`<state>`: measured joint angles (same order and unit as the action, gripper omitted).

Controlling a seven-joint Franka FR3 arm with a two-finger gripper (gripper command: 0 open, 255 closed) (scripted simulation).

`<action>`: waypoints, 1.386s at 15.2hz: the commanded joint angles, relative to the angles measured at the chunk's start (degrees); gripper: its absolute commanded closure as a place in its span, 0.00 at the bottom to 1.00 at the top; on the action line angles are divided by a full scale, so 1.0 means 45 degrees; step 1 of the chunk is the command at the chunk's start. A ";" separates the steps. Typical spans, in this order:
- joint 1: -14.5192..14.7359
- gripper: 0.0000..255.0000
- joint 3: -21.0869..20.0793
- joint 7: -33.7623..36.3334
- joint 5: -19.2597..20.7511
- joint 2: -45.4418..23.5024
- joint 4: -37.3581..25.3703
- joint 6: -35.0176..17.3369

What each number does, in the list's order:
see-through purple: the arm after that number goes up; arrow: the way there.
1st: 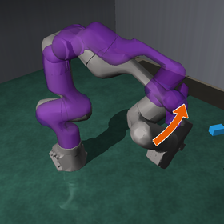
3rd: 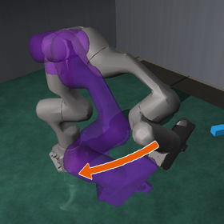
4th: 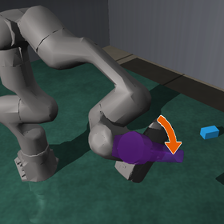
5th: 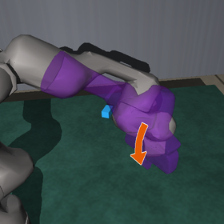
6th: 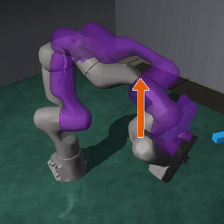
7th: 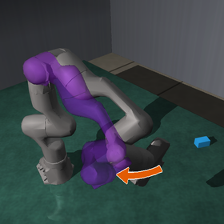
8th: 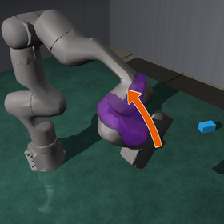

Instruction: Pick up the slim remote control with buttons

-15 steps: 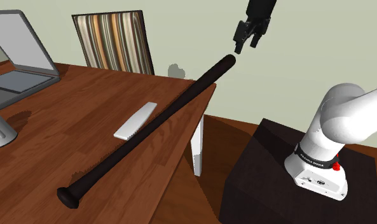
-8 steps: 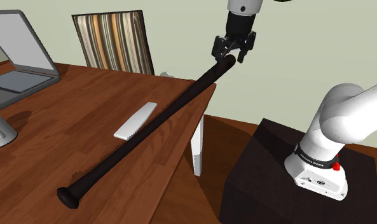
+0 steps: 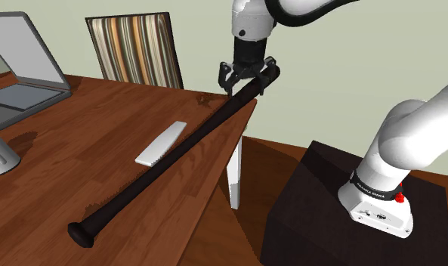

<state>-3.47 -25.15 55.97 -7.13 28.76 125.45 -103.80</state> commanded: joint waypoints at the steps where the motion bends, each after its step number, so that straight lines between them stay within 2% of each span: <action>1: -0.0272 0.00 -0.0692 0.1313 0.0071 -0.1029 -0.0620 -0.0284; 5: -0.0722 0.00 -0.1968 0.3930 0.0620 -0.3139 -0.2077 -0.0577; 10: -0.0826 0.00 -0.3175 0.7433 0.2177 -0.6324 -0.4382 -0.0617; 13: -0.0343 0.00 -0.3394 0.9454 0.3361 -0.8407 -0.6062 -0.0367; 16: 0.0518 0.00 -0.3187 1.1161 0.4395 -1.0435 -0.8001 0.0082; 20: 0.1764 0.00 -0.2801 1.2940 0.5513 -1.3119 -1.1134 0.0977; 21: 0.1792 0.00 -0.2793 1.2971 0.5533 -1.3177 -1.1209 0.1000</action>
<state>3.39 -37.85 112.88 17.98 -28.24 77.07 -99.81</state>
